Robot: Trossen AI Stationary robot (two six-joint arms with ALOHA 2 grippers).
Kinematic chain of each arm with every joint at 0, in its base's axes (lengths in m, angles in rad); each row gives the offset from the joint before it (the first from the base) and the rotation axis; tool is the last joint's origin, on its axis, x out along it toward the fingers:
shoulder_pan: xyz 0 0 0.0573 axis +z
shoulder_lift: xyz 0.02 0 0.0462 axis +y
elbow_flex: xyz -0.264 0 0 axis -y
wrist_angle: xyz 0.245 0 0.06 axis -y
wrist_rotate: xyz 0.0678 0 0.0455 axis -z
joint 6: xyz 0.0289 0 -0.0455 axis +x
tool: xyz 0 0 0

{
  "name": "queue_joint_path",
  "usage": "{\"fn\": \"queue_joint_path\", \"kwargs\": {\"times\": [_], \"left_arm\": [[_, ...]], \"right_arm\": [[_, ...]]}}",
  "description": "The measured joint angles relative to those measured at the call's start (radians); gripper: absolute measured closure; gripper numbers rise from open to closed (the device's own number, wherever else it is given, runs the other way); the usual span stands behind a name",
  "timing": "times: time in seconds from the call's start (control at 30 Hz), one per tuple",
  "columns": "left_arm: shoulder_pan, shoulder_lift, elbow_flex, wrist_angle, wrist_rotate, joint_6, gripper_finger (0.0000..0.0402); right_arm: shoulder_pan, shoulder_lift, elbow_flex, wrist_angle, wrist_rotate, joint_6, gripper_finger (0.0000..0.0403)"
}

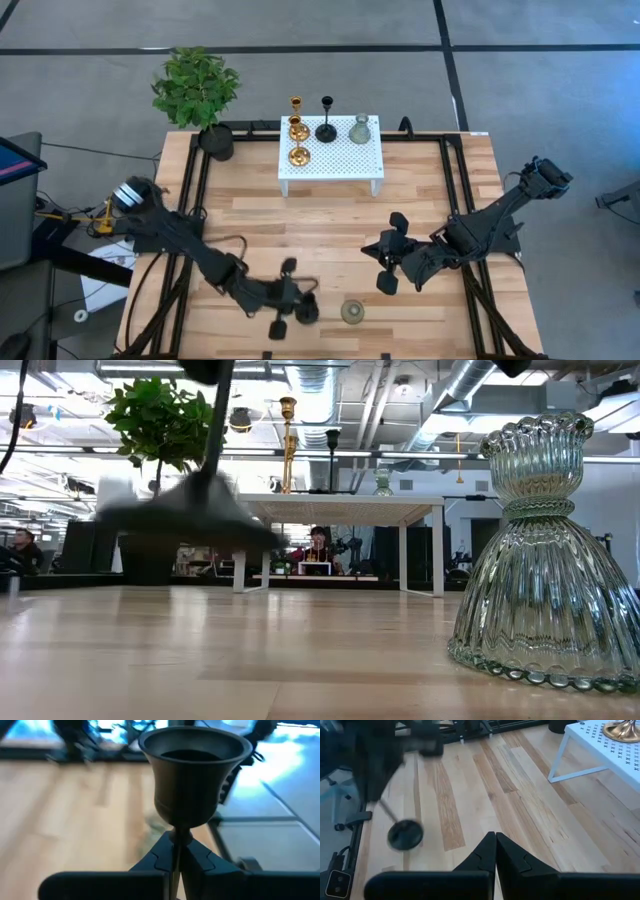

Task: Pick & Place candle stick holders
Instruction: Put the black candle holder on the shelf aligned with the other black candle holder

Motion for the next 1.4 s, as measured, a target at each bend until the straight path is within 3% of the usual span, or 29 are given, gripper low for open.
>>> {"fn": "queue_joint_path", "kwargs": {"times": [0.1, 0.3, 0.5, 0.73, 0.93, 1.2, 1.3, 1.4], "left_arm": [[0.036, -0.107, 0.000, -0.047, -0.038, 0.070, 0.0389], [0.174, -0.250, 0.000, -0.072, -0.019, 0.193, 0.0389], [0.327, -0.276, 0.000, -0.077, 0.108, 0.204, 0.0389], [0.407, -0.276, 0.000, -0.072, 0.175, 0.202, 0.0389], [0.411, -0.276, 0.000, -0.069, 0.179, 0.202, 0.0389], [0.411, -0.276, 0.000, -0.069, 0.179, 0.202, 0.0389], [0.411, -0.276, 0.000, -0.062, 0.178, 0.202, 0.0389], [0.411, -0.276, 0.000, -0.054, 0.177, 0.202, 0.0389]], "right_arm": [[-0.004, 0.000, -0.003, 0.008, 0.000, 0.000, 0.0403], [-0.033, 0.000, -0.005, 0.048, 0.000, -0.031, 0.0403], [-0.101, 0.012, -0.005, 0.217, -0.042, -0.154, 0.0403], [-0.218, 0.104, -0.007, 0.339, -0.161, -0.201, 0.0398], [-0.294, 0.185, -0.006, 0.443, -0.275, -0.201, 0.0337], [-0.335, 0.201, -0.006, 0.508, -0.343, -0.202, 0.0235], [-0.349, 0.202, -0.006, 0.541, -0.372, -0.202, 0.0217], [-0.358, 0.202, -0.006, 0.565, -0.374, -0.207, 0.0226]]}}
